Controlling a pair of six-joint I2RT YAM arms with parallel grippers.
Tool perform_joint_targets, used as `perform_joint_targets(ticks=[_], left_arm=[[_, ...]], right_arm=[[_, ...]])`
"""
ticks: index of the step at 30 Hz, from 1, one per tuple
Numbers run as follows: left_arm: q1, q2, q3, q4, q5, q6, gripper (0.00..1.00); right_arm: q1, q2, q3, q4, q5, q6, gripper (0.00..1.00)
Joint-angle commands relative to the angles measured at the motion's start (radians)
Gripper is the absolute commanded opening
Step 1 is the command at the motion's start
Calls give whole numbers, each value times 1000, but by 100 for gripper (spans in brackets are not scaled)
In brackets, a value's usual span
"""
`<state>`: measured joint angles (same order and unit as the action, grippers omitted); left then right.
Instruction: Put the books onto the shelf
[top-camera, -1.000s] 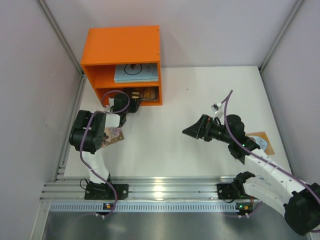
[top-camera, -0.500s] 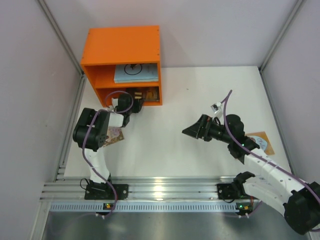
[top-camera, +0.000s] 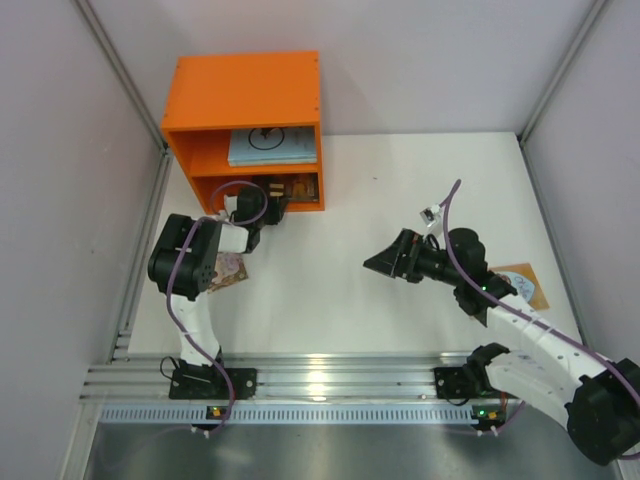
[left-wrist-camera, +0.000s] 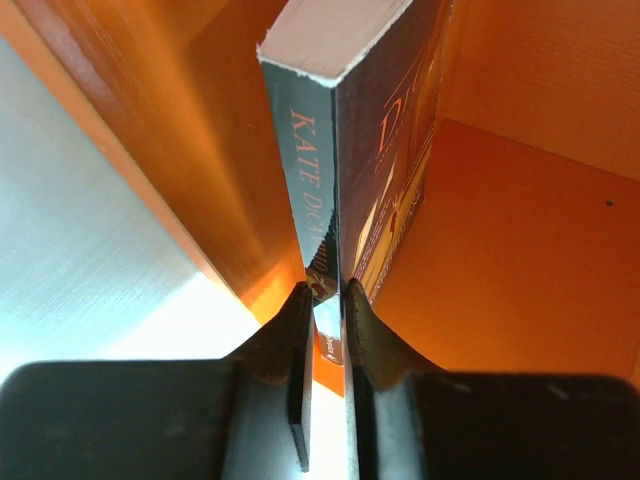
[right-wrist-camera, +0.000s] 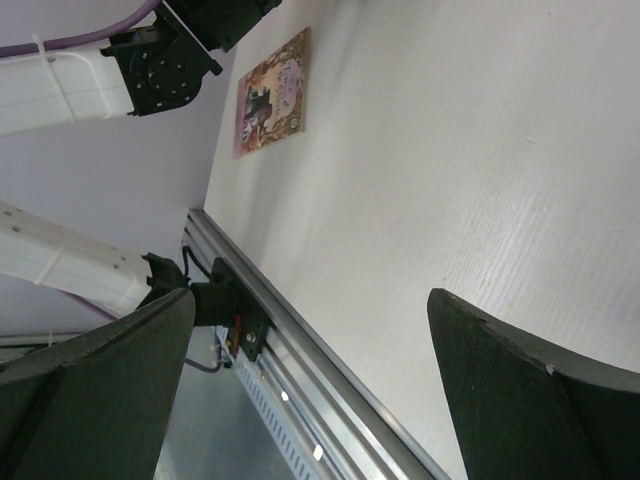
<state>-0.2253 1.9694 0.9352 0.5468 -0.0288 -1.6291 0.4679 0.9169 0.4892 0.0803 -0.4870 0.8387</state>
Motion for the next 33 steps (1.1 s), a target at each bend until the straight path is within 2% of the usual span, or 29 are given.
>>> perform_joint_targets(ticks=[1,17,33], left_arm=[[-17,5,25,73,10,-5,15],[-17,-49,33,5,10,18,39],[-17,-116,16,-73,0,86,49]], right_arm=[[-8,-4,31,29,4,-18,100],[-8,-19,8,44,7,-1,100],[-8,-38,-6,47,8,20,100]])
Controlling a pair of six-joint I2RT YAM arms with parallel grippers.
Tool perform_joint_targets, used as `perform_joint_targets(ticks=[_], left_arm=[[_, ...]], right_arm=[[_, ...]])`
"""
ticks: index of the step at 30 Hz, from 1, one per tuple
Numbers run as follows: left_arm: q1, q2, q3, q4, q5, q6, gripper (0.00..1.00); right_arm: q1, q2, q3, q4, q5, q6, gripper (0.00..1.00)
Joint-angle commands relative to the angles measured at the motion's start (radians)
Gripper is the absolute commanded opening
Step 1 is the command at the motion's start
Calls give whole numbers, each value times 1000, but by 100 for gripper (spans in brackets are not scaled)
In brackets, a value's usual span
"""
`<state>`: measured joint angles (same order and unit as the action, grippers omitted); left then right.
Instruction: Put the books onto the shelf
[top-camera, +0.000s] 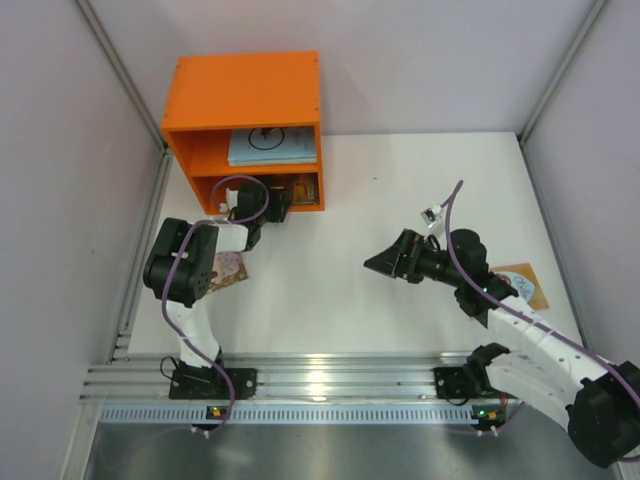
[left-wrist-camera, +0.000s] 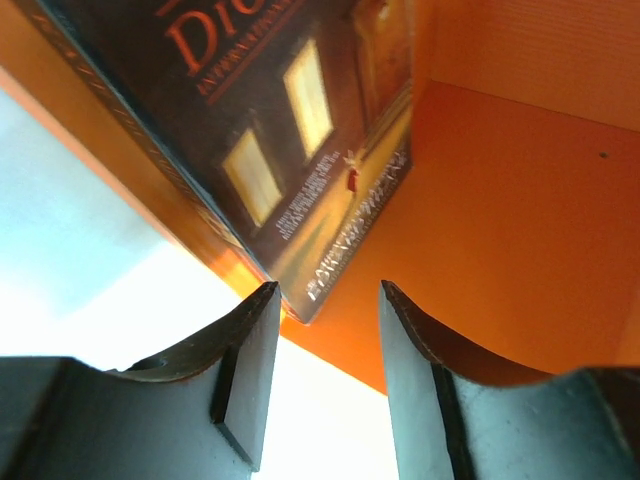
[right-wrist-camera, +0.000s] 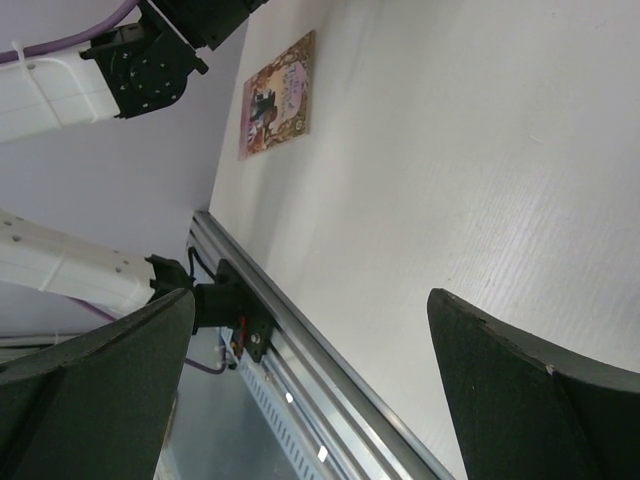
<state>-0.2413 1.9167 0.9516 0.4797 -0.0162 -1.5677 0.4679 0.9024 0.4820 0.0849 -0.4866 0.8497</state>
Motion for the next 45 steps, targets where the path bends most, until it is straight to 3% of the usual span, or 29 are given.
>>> perform_joint_targets(ticks=[1,10,15,19,27,38,41,42,45], left_arm=[[-1,-74,-17,-4,-11,23,49],[0,-238,-181,-55,-14,44,52],[33,-416,-306,-141,-77,96,53],[151,-504,-385,-147,-21,152,44],[270,-553,-317,-260,85,346,46],[424,-507,-251,-262,237,477,49],[424,-437,-202,-244,286,463,40],[418,-421,-209,-202,306,440,27],[418,-368,-255,-17,335,336,10]], right_arm=[[-9,-25,1,41,9,11,100],[-69,49,46,21,55,78,100],[-196,59,116,-49,140,94,100],[-330,41,165,-200,244,19,100],[-722,27,159,-370,327,-15,100],[-962,-37,126,-580,651,-31,100],[-980,-77,96,-544,605,-44,100],[-980,-85,74,-524,574,-47,100],[-980,-108,17,-435,453,-43,100]])
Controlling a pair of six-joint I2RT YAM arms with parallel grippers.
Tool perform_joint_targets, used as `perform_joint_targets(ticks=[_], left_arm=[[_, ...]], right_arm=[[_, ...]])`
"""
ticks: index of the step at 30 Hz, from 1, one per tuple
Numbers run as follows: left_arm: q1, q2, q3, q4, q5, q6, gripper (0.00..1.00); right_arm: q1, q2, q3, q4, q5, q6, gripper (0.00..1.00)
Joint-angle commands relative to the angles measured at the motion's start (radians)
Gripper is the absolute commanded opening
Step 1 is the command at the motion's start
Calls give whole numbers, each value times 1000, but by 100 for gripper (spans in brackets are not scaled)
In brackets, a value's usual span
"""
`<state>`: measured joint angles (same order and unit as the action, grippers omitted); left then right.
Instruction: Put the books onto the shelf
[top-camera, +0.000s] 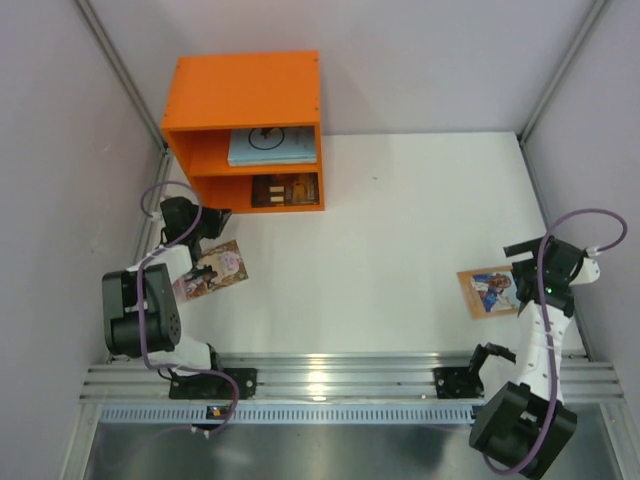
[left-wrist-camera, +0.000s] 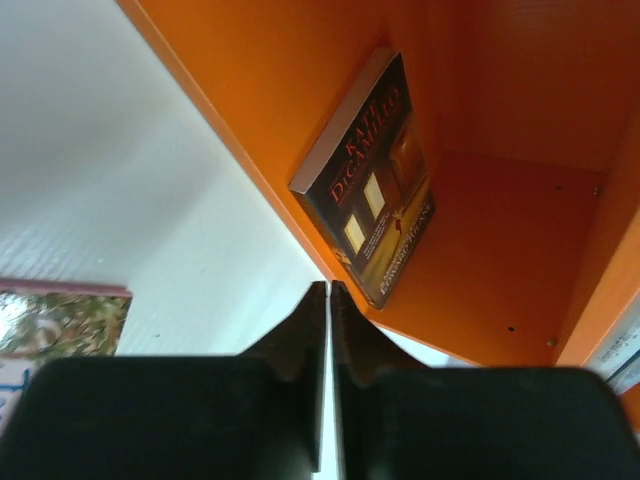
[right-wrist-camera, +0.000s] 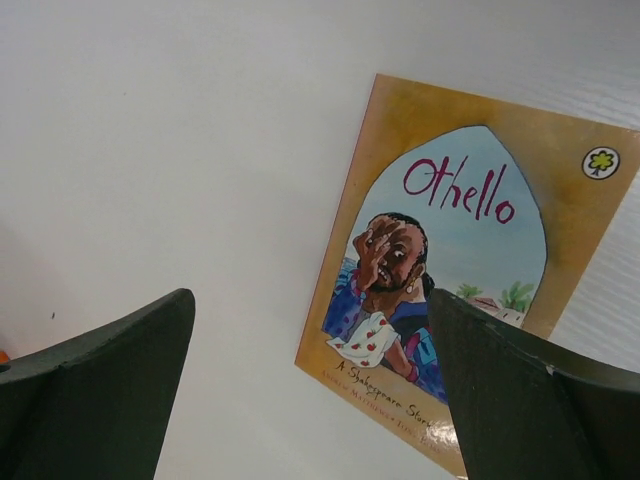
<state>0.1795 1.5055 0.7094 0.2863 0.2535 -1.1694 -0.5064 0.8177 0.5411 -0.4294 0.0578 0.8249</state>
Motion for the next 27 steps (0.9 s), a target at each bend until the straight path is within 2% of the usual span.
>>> perform_joint_targets(ticks=[1,2,4,8,10,14,19,27], left_arm=[[-5,56,-11,192,61,-70,3],[-12,77,5,186,55,-70,1],[-18,94,25,163,30,-59,0],[-43,120,53,159,6,-44,0],[-57,131,62,143,-16,-29,0],[-71,169,81,129,-51,-18,0],[-83,205,102,155,-92,-27,0],[-150,265,154,200,-183,-65,0]], right_arm=[[-6,-23,-59,110,-117,-20,100],[-7,-11,-72,160,-162,-33,100],[-7,20,-82,161,-156,-41,100],[-15,110,-67,100,-63,-35,100],[-17,83,-67,69,32,-11,100],[-20,-6,-84,35,91,19,100],[-20,-54,-105,67,60,11,100],[-20,-38,-127,164,-53,43,100]])
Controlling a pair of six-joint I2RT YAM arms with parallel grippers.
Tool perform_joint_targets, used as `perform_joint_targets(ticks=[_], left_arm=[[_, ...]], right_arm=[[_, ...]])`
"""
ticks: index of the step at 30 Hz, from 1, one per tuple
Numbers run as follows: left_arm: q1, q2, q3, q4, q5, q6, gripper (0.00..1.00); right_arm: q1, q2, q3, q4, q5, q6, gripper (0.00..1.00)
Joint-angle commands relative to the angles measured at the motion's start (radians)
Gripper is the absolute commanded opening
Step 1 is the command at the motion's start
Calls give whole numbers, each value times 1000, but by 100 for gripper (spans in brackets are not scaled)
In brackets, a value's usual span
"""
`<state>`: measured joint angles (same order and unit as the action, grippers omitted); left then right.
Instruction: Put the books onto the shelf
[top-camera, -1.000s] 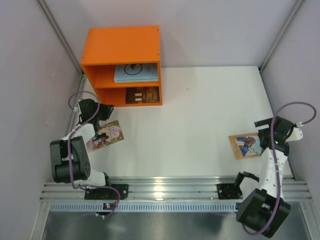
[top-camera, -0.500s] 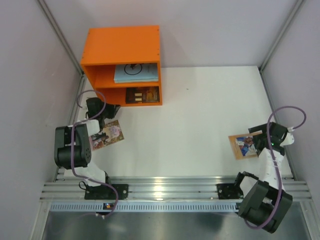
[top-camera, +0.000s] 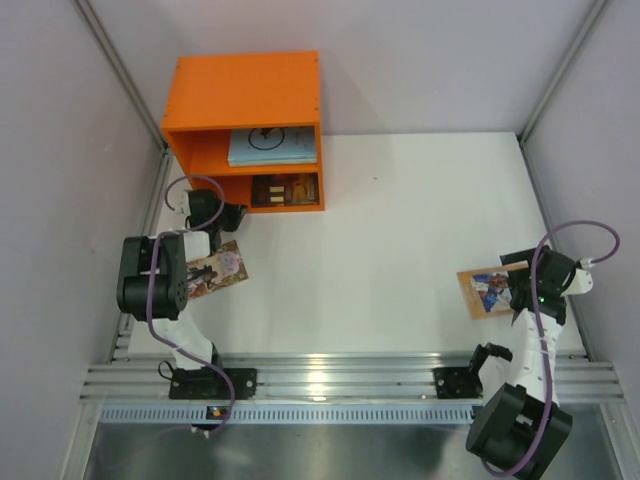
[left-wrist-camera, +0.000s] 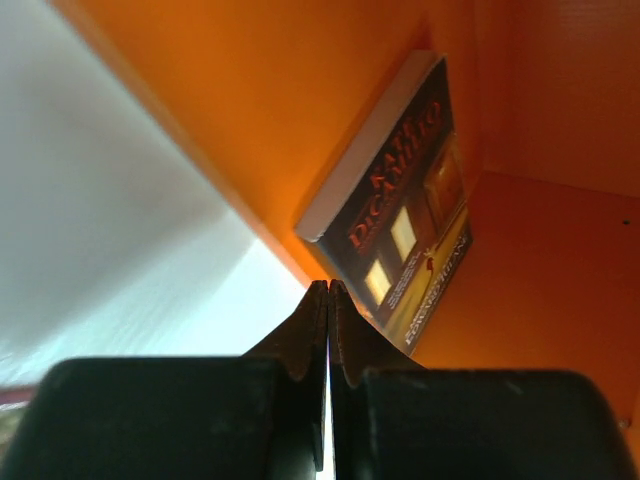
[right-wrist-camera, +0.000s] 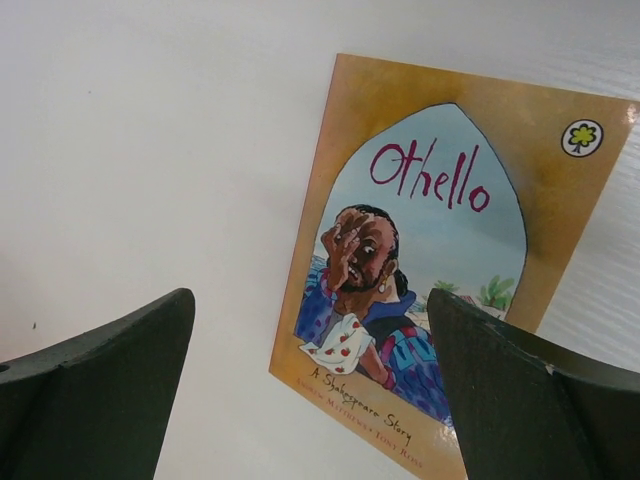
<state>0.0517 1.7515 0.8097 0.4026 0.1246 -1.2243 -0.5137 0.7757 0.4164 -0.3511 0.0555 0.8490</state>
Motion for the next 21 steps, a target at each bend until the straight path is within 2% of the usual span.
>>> perform_joint_targets(ticks=[1,10,21], left_arm=[[-26,31,62,78,-66,-9,0],[-36,71,78,70,-117,-6,0],[-49,126,118,88,-115,-6,0]], right_arm=[[-12,13,-2,92,-51,22,100],[-12,42,-1,147,-128,22,100],[-14,37,2,152,-137,24,100]])
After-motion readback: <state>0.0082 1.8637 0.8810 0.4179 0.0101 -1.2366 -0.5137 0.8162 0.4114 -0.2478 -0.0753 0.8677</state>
